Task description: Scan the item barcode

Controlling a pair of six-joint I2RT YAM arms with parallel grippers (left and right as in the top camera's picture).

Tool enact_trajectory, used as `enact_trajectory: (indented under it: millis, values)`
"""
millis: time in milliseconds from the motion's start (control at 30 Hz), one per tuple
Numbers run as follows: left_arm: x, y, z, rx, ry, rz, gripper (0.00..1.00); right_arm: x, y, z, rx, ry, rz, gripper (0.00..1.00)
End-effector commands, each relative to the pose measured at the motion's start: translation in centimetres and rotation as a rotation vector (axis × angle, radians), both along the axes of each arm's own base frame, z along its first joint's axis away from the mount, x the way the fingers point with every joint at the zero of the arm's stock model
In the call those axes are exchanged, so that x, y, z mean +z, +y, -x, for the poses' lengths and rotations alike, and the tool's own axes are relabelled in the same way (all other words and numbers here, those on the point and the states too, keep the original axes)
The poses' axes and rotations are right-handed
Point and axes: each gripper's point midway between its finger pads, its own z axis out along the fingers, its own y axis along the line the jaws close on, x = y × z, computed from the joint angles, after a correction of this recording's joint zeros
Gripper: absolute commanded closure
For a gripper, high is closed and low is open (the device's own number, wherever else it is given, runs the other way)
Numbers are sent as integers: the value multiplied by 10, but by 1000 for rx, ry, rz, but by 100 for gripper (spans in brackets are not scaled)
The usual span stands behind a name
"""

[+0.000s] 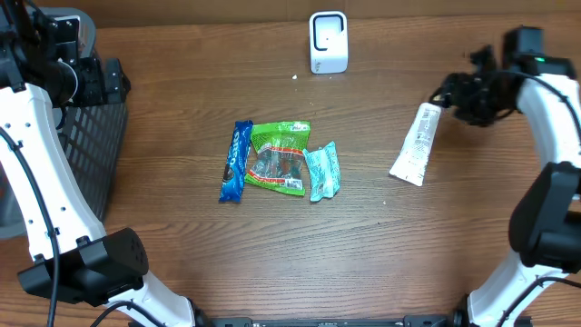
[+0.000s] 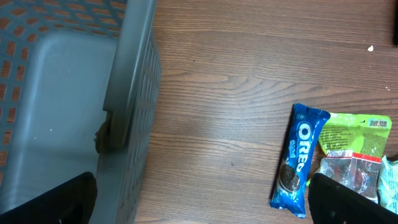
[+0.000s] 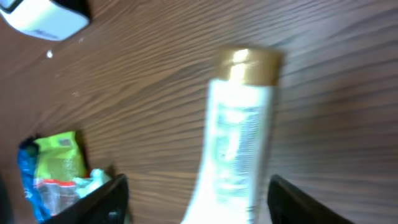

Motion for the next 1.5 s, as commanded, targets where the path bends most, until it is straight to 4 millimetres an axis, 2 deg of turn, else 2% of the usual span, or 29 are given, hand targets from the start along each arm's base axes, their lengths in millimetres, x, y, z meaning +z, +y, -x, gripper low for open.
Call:
enact_trajectory:
  millis: [0,167,267,433,567,767,833,900,1000,1133,1300,1467]
  values:
    - [8,-6,2,-32,-22,-9,0,-24,7,2,142,-13,-24,25]
    - [8,-6,2,-32,-22,-9,0,-57,7,-4,163,13,-45,25]
    - [8,-6,2,-32,-22,-9,0,-67,19,-5,247,-17,-98,26]
    - [8,-6,2,-32,-22,-9,0,-90,21,2,258,34,-112,30]
    - [8,-6,2,-32,-22,-9,0,-102,22,5,258,60,-121,35]
    - [8,-6,2,-32,-22,-9,1,-108,23,10,259,71,-125,59]
    - [8,-6,2,-32,-22,-9,0,-106,26,11,260,71,-146,61]
    - [8,-6,2,-32,-22,-9,0,-103,29,11,259,65,-181,61]
    - [8,-6,2,-32,-22,-9,0,-99,33,13,257,65,-220,53]
    - [8,-6,2,-32,-22,-9,0,-95,31,23,232,107,-269,48]
    - [8,-6,2,-32,-22,-9,1,-91,17,30,183,135,-311,47]
    - [8,-6,2,-32,-22,-9,0,-96,21,28,187,110,-324,46]
